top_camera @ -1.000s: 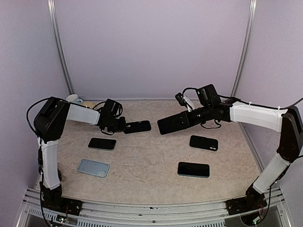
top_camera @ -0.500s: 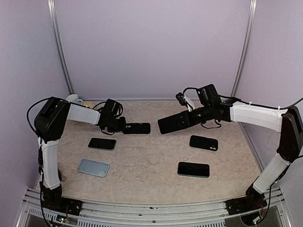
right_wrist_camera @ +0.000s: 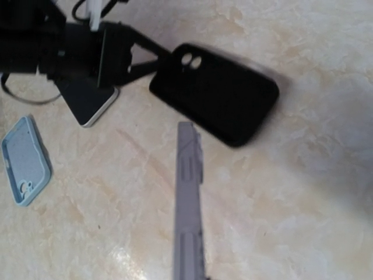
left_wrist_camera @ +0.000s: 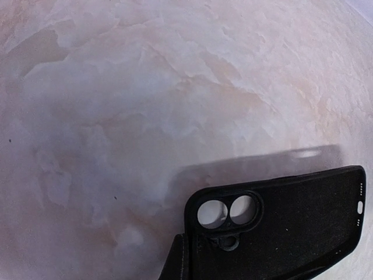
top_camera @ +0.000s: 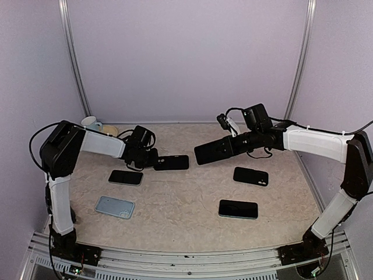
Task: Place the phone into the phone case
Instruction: Move the phone case to the center of the board.
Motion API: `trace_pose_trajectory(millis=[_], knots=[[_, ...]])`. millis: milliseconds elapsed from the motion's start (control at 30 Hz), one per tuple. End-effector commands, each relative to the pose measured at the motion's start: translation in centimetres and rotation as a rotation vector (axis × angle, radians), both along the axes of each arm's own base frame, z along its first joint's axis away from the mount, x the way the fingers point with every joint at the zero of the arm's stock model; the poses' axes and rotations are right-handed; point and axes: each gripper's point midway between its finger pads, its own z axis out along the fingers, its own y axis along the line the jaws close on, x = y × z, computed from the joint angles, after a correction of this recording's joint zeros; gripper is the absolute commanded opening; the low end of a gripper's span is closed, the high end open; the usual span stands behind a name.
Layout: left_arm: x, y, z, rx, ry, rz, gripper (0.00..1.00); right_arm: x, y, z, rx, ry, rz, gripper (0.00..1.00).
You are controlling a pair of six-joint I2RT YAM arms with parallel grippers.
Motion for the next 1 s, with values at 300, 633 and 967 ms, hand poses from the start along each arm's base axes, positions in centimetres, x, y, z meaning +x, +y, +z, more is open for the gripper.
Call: trace_pose_trajectory(millis=[300,633,967], knots=[[-8.3,-6.4,0.1,-0.105,0.114,-0.027,0.0,0.2,0.0,2.1,0.09,-0.015,-0.041,0.0],[-10.6,-8.9,0.4,-0.113,0.143,-0.052,0.04,0.3,-0.3,2.0,0.08,-0.016,-0.061,0.0],[-10.4,-8.9,1.9,-0.116,0.12,-0.058,0.39,0.3,-0.7,2.0,0.06,-0.028,-0.066,0.0]])
